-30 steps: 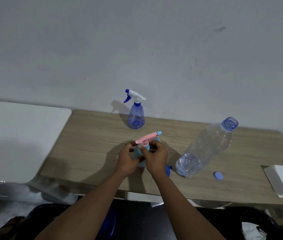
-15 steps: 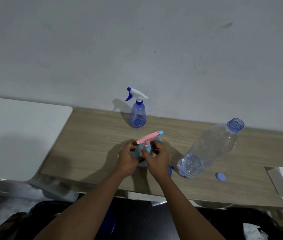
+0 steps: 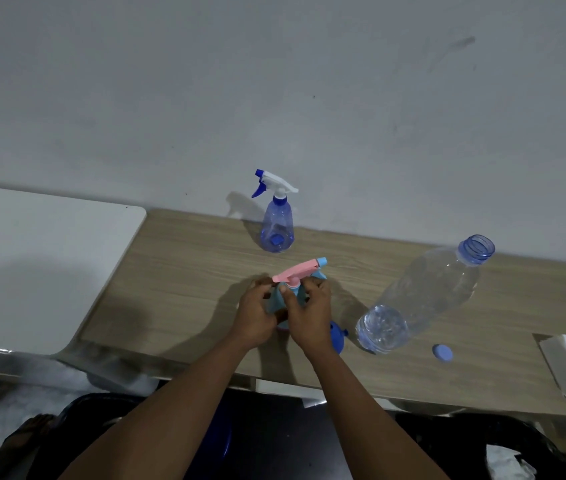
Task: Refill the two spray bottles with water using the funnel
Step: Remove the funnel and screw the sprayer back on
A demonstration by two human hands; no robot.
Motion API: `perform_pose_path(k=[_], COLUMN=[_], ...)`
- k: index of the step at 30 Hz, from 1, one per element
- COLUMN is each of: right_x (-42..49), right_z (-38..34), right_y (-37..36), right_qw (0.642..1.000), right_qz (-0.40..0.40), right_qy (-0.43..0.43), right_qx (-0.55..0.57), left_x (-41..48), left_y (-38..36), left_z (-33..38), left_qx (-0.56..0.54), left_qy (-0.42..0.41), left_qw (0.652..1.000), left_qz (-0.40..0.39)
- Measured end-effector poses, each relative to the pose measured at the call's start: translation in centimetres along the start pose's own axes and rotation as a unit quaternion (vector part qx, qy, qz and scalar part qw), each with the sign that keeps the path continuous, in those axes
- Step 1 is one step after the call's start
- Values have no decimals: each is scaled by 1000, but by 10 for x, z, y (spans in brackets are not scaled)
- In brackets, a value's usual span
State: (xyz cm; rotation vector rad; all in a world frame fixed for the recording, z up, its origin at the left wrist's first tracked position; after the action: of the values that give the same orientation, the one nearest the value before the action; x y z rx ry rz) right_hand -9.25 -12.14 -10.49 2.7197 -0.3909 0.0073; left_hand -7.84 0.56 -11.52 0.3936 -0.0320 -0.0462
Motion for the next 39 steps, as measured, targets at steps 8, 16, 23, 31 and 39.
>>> perform_pose_path(k=[8, 16, 23, 31, 39], right_x=[0, 1, -4, -7, 11], right_z=[-1, 1, -9, -12, -29], right_y=[1, 2, -3, 15, 4], right_qw=[999, 1000, 996, 993, 993], right_qz=[36, -8, 82, 55, -66], right_qy=[-28, -7, -17, -47, 27], right_qx=[21, 3, 14, 91, 98], left_x=[2, 10, 7, -2, -17], left_y=[0, 1, -5, -8, 2], left_z=[1, 2, -4, -23, -17], left_qx=[1, 20, 16, -65, -14], left_qy=[-18, -58, -38, 30, -43], left_qw=[1000, 998, 999, 997, 998], left_qz=[1, -31, -11, -1, -38])
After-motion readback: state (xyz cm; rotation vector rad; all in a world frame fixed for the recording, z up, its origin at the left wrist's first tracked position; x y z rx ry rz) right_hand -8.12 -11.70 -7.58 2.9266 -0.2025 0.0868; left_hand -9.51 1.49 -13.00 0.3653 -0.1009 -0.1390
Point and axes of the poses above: each hand's wrist, its own x-axis towards the middle knuckle, its own y-axis out of the back of the hand, z = x × y, the point moved 5 cm from there along x, towards the middle knuckle, and after that the axes turned 1 degree about -y, right-handed, at the moved point
